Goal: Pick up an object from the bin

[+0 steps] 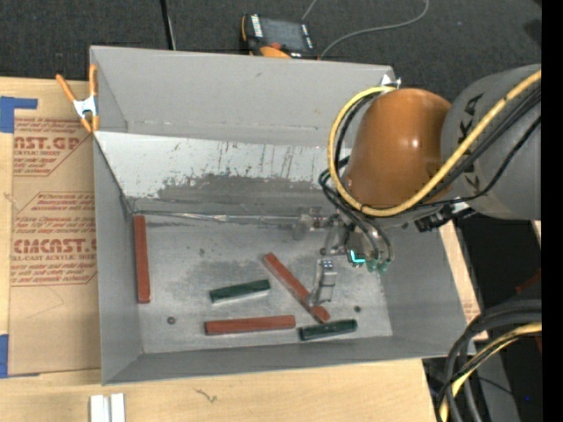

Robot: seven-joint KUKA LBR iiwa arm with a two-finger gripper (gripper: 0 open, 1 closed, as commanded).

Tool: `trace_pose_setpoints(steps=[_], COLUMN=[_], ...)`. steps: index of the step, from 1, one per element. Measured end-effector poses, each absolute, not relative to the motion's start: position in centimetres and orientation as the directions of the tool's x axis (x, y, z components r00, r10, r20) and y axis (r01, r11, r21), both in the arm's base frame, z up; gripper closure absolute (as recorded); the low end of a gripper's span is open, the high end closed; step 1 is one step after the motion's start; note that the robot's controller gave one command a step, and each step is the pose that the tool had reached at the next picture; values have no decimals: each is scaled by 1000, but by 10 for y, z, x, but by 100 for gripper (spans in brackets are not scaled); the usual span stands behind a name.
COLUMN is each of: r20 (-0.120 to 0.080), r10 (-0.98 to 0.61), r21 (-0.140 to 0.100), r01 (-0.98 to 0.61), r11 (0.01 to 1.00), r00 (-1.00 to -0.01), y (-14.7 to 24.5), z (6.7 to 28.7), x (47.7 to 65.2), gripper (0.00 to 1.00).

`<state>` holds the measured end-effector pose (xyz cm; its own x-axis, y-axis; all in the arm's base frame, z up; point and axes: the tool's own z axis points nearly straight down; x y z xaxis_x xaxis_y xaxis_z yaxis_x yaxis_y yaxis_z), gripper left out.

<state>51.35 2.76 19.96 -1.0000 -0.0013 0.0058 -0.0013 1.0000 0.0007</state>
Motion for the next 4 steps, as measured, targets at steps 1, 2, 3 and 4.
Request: trace_pose_setpoints(steps=[1,2,3,4], r20=[7,2,-5,-8], r10=[-44,-93,-92,-266], r21=[2,0,1,-2], r01=[-44,-93,-92,-266], r11=[999,996,996,964], r00=[-999,-996,-996,-964], y=[81,95,95,61], z=[85,69,73,203], x=[509,497,500,521], gripper=[0,0,100,100])
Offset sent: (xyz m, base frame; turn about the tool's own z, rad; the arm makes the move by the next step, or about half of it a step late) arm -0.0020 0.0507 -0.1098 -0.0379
